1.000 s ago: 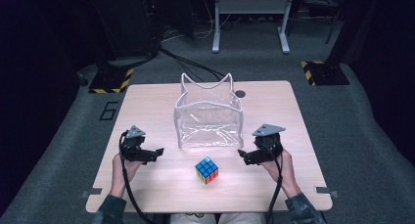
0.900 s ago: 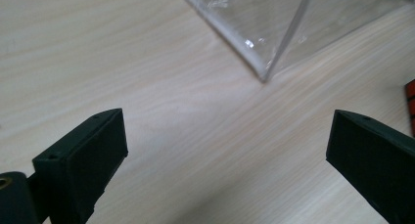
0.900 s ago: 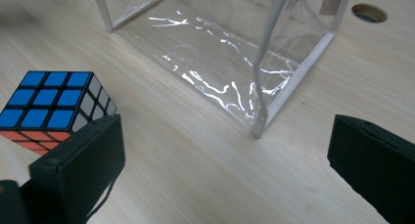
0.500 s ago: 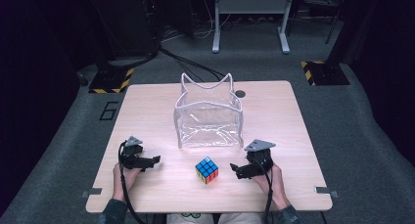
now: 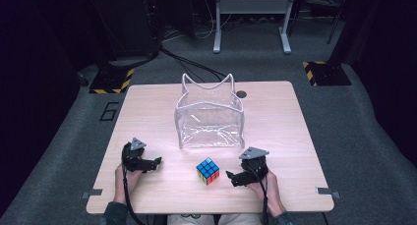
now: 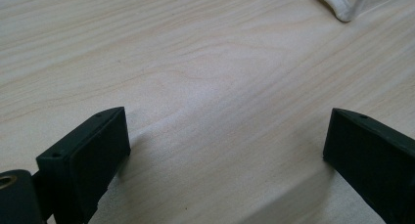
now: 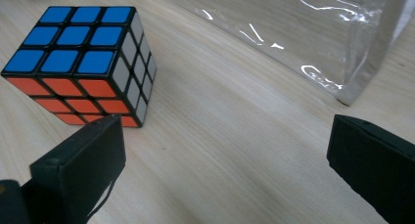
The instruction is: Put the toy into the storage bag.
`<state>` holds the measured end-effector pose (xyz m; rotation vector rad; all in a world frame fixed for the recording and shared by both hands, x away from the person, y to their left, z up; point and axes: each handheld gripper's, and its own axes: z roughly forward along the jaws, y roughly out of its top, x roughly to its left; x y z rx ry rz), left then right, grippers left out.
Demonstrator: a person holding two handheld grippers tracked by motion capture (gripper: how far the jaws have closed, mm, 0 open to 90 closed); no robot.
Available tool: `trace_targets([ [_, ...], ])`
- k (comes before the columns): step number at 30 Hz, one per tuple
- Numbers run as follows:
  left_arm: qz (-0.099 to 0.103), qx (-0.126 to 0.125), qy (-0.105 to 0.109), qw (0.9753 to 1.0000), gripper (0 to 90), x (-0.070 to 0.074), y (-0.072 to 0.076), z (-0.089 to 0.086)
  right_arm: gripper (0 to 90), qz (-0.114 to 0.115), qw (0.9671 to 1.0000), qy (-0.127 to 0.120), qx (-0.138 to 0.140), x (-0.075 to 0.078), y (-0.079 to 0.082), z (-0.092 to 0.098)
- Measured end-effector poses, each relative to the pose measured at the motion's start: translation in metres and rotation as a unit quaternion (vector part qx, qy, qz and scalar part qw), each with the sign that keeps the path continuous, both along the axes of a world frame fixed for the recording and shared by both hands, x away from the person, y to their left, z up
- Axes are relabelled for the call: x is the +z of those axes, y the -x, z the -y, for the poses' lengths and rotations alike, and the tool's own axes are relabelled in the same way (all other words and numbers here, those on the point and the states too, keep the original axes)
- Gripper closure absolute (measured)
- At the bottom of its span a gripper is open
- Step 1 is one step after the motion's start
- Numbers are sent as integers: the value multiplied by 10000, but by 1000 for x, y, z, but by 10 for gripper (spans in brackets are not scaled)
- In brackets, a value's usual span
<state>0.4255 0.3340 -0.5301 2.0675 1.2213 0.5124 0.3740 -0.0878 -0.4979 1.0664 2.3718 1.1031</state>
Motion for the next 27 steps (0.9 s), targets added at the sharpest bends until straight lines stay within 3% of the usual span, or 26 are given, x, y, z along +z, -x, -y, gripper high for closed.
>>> trace_targets([
  [15,-13,19,-17,10000,32,0,1,0,3,-46,9990,98,438,1,7,-41],
  [21,15,39,-21,10000,32,0,1,0,2,-111,9979,242,597,-3,9,-60],
  [27,-32,0,-27,10000,32,1,1,0,2,-120,9975,183,676,-7,8,-73],
])
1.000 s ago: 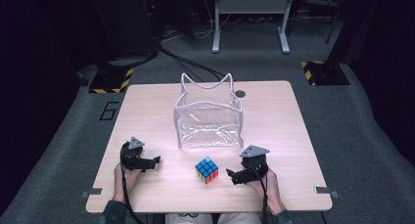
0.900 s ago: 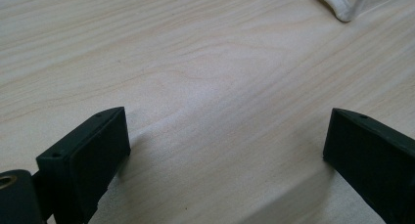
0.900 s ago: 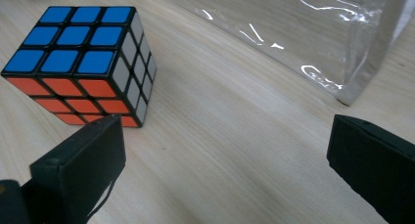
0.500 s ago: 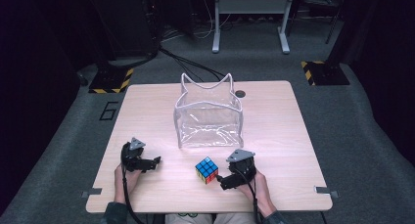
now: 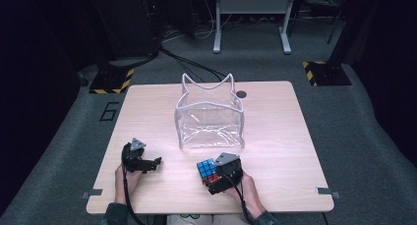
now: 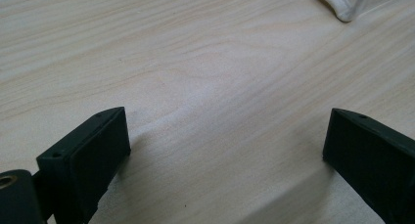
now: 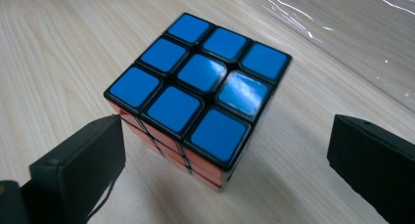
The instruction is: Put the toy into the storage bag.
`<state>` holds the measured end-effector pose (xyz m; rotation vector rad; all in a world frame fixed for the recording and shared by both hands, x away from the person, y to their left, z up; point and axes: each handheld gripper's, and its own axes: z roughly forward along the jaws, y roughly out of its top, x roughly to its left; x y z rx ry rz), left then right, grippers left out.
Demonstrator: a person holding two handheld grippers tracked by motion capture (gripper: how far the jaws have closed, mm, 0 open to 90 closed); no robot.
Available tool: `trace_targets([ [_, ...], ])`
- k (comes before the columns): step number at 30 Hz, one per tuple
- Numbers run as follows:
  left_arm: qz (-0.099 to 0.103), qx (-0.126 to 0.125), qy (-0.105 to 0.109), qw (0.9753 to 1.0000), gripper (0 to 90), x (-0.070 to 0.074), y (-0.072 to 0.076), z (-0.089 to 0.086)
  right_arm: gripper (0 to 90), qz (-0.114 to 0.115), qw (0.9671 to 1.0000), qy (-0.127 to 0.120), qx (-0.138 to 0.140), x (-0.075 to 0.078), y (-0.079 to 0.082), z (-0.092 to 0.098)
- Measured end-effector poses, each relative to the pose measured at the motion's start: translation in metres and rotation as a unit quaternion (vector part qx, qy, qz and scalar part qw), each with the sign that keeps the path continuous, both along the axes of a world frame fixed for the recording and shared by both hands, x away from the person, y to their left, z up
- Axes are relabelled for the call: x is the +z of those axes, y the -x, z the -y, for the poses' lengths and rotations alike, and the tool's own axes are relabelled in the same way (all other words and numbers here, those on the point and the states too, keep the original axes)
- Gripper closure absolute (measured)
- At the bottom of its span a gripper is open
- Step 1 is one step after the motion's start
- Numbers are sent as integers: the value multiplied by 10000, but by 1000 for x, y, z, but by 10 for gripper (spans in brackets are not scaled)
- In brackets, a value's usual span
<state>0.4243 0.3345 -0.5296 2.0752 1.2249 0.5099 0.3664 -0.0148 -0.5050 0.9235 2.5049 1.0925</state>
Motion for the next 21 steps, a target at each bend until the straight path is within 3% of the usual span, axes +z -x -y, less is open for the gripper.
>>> trace_targets([
  [10,28,26,80,10000,38,-1,0,0,21,54,9998,209,6,-8,-4,-21],
  [14,26,15,73,10000,37,-1,0,0,74,-99,9997,152,-139,-10,-6,-24],
  [21,13,-30,29,10000,38,0,0,-1,137,113,9997,162,-118,-13,-8,-27],
])
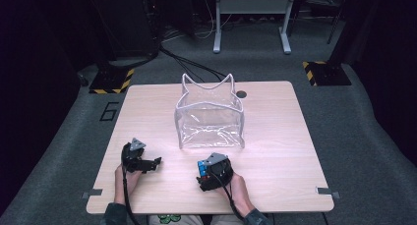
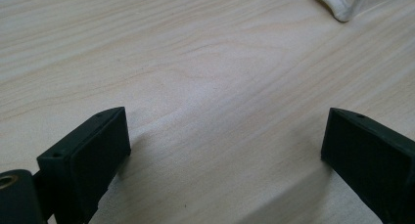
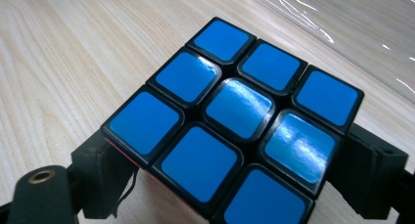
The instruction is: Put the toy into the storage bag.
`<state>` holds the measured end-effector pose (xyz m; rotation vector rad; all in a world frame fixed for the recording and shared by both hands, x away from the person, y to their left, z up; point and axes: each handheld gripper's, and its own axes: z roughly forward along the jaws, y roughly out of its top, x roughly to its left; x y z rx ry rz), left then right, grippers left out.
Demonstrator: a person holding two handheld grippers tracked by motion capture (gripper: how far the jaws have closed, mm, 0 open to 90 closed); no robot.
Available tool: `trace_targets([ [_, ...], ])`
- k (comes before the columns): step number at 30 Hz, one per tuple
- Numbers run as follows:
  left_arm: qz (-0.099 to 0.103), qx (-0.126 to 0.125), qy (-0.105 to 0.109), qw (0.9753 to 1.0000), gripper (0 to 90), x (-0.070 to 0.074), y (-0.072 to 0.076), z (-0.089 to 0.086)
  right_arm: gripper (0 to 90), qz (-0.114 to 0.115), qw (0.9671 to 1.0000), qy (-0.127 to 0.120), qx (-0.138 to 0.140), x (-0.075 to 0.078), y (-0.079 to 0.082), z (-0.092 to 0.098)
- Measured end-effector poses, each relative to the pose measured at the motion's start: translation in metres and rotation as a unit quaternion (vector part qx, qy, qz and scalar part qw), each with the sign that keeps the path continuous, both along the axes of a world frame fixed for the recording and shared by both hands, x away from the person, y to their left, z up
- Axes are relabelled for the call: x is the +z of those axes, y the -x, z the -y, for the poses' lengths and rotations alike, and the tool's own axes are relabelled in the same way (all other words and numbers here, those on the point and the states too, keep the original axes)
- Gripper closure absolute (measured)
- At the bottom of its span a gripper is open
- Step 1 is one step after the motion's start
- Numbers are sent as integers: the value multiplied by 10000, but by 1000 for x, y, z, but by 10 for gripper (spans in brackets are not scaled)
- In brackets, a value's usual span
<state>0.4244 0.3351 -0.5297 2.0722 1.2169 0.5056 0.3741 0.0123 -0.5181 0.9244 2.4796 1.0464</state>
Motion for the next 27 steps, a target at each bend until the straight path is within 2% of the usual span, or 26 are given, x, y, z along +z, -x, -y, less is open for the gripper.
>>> trace_targets([
  [5,16,22,45,10000,39,0,0,1,151,0,10000,-5,-45,0,2,2],
  [6,15,20,45,10000,40,0,0,1,177,6,10000,-12,-50,1,2,3],
  [7,16,18,43,10000,40,0,0,0,275,-8,10000,-58,-38,1,3,5],
  [8,18,20,46,10000,40,0,0,1,328,44,9999,-100,-130,2,4,7],
  [10,17,19,43,10000,40,0,0,1,334,-12,9998,-176,-82,3,2,11],
  [13,25,17,41,10000,41,0,0,1,335,-20,9999,-133,-72,3,1,12],
  [27,19,-27,2,10000,43,0,0,0,337,67,9998,-197,-46,2,0,14],
])
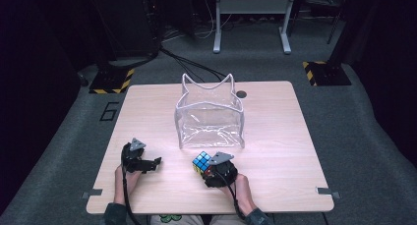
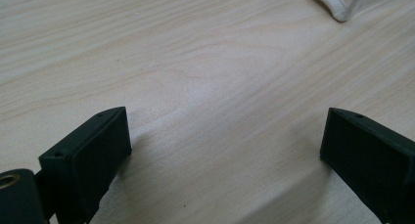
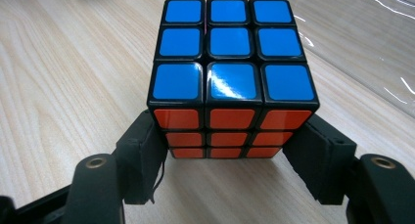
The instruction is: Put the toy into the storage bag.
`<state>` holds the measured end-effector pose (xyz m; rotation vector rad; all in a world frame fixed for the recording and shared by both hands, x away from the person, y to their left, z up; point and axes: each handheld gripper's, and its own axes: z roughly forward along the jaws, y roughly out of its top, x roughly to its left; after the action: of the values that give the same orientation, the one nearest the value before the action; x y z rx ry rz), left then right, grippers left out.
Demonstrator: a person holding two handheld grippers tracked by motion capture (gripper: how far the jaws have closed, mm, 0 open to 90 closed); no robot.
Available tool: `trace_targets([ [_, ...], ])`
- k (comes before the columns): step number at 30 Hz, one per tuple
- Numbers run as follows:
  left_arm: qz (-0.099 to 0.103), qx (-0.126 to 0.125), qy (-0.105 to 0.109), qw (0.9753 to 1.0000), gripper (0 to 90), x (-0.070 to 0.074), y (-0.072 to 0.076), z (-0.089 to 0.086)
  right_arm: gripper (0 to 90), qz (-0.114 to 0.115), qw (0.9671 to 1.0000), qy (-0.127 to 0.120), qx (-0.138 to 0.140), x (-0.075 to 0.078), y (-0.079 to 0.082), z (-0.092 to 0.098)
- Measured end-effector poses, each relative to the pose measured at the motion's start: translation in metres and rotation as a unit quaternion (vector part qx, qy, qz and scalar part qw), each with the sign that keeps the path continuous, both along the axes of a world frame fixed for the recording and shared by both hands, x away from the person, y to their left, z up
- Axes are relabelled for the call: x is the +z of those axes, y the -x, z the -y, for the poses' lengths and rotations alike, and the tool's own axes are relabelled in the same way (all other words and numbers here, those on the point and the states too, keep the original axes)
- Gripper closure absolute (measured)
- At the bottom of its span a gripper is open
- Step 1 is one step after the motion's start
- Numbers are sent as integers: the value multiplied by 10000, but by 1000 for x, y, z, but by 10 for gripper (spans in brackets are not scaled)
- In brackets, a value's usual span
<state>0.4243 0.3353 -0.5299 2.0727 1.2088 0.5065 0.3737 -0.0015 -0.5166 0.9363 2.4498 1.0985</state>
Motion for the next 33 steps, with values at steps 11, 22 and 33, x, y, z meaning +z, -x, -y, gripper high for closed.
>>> trace_targets([
  [11,-3,-2,-9,10000,43,0,0,0,317,2,10000,-85,-33,-1,2,10],
  [22,7,30,28,10000,43,0,0,1,330,55,9999,-30,-140,3,-5,-4],
  [33,9,36,30,10000,44,0,0,1,334,196,9997,-1,-118,16,-3,4],
])
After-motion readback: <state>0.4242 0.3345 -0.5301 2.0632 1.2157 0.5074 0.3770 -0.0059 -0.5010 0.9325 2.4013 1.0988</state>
